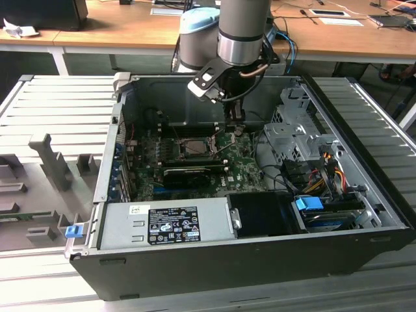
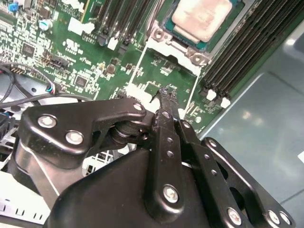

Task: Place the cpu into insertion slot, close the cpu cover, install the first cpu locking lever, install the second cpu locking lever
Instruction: 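Close the cpu cover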

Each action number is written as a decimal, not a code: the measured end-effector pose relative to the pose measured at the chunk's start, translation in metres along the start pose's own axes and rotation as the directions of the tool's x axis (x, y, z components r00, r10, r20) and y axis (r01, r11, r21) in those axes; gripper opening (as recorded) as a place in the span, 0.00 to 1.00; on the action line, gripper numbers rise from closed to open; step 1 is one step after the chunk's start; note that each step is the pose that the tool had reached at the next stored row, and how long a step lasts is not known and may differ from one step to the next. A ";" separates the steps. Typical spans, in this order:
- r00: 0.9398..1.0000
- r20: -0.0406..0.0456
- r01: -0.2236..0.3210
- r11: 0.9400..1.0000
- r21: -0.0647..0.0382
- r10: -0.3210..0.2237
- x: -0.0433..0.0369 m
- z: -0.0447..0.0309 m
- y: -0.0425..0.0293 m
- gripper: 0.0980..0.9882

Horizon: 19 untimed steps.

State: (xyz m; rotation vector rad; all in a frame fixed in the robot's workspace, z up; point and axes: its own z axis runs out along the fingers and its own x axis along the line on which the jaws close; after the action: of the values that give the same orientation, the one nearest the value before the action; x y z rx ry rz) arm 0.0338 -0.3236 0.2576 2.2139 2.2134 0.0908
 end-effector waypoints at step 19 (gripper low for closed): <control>1.000 0.000 0.000 1.000 0.010 0.000 -0.0002 0.0123 0.0298 0.01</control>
State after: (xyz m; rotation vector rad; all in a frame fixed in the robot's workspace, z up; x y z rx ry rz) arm 0.0641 -0.3234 0.2467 2.2189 2.2191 0.0799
